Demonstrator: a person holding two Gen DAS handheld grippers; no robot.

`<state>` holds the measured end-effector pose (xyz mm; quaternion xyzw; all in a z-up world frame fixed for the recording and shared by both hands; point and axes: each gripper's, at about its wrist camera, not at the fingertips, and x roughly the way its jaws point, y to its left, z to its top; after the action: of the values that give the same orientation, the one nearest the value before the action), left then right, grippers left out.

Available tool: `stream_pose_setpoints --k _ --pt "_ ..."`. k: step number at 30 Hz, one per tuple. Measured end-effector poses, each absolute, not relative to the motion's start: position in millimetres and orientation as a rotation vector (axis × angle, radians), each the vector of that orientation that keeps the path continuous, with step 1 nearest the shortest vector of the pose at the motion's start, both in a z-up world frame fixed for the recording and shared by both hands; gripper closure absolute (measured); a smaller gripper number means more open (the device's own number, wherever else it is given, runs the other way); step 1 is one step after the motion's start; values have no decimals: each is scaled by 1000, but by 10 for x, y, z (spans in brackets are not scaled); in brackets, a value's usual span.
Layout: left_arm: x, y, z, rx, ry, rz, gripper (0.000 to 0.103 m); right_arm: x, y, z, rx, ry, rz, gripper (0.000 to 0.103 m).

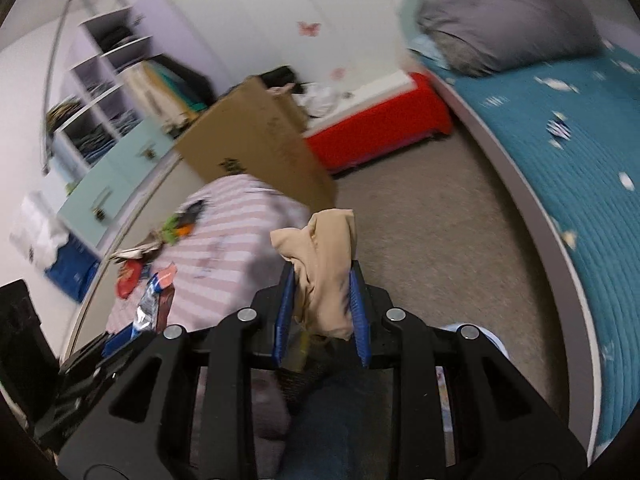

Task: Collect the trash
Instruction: 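Carry the bar and cloth over the bin and open both tools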

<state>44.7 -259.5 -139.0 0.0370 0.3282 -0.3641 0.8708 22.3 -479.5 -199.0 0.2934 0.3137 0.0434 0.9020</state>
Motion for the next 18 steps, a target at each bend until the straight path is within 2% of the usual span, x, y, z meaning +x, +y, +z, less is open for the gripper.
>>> stream_pose_setpoints --k 8,18 --pt "430 -3439 -2154 193 836 -830 72 84 -5419 -2869 751 759 -36 77" --pt "873 -3726 -3350 235 1094 -763 72 154 -5667 -4024 894 933 -93 77"
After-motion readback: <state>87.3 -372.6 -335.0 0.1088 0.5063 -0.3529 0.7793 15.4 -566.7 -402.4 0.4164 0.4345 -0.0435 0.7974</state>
